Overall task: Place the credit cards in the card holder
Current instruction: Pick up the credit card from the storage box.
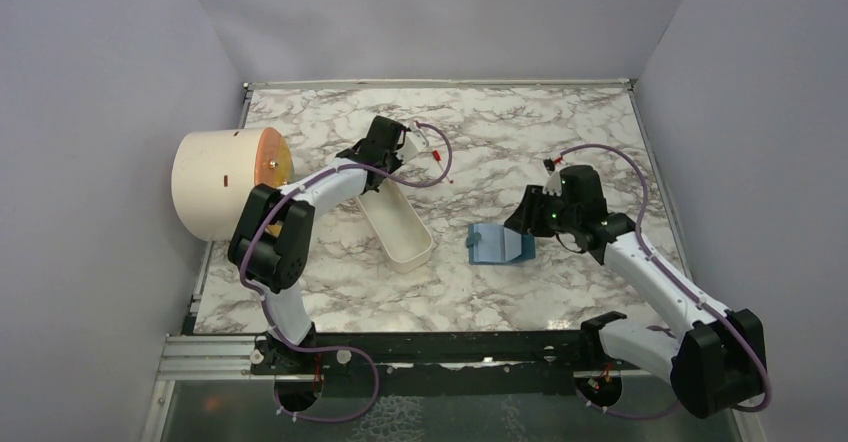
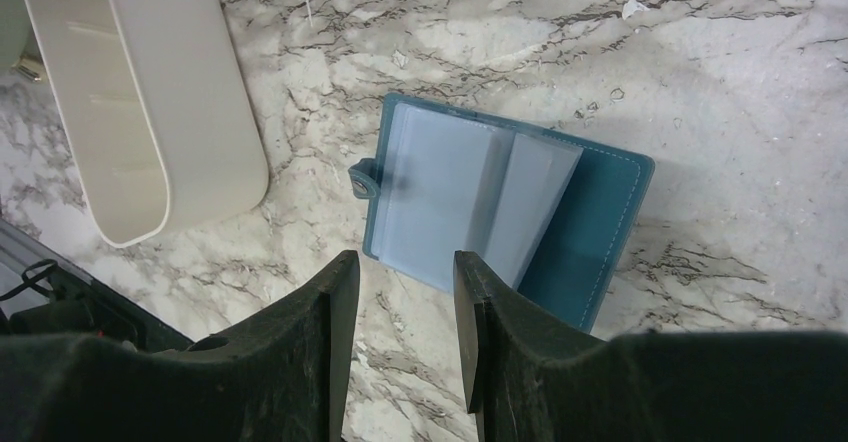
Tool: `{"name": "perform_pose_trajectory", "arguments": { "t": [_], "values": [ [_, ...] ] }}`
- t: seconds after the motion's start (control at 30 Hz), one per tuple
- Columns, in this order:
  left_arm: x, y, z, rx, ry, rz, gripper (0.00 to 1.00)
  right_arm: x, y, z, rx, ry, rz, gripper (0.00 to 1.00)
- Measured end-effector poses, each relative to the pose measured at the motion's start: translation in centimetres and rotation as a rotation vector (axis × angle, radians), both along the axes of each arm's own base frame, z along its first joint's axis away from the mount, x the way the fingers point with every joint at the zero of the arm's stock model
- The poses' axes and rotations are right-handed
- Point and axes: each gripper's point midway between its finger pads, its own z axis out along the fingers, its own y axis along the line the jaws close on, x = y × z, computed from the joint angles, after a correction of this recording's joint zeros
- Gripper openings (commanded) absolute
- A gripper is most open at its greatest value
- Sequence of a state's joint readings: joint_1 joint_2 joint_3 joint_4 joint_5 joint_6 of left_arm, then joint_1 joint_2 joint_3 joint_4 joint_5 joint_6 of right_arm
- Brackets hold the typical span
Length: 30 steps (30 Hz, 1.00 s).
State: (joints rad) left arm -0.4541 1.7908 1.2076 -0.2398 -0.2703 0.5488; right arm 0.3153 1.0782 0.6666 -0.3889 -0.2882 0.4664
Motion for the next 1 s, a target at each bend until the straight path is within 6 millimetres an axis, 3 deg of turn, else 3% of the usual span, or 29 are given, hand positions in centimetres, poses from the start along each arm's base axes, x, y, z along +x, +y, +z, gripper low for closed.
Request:
{"name": "perform_pose_trajectory", "arguments": {
  "t": [0.2, 0.43, 0.73, 1.0],
  "values": [
    [-0.3, -0.2, 0.2, -0.001, 0.005, -0.005, 0.0, -0.4, 0.1, 0.1, 0.011, -0.001, 0.011, 0.41],
    [-1.4, -0.4, 0.6, -0.012, 0.045, -0.003, 0.0, -1.1, 0.4, 0.0, 0.031, 0.007, 0.029, 0.4],
    [-1.8, -0.5, 4.7, -0.085, 0.019, 0.051, 0.0, -2.1, 0.9, -0.1, 0.068, 0.023, 0.053, 0.4],
    [-3.7, -2.1, 8.0, -0.288, 0.025, 0.1, 0.0, -2.1, 0.4, -0.5, 0.049, 0.039, 0.022, 0.4]
  ]
}}
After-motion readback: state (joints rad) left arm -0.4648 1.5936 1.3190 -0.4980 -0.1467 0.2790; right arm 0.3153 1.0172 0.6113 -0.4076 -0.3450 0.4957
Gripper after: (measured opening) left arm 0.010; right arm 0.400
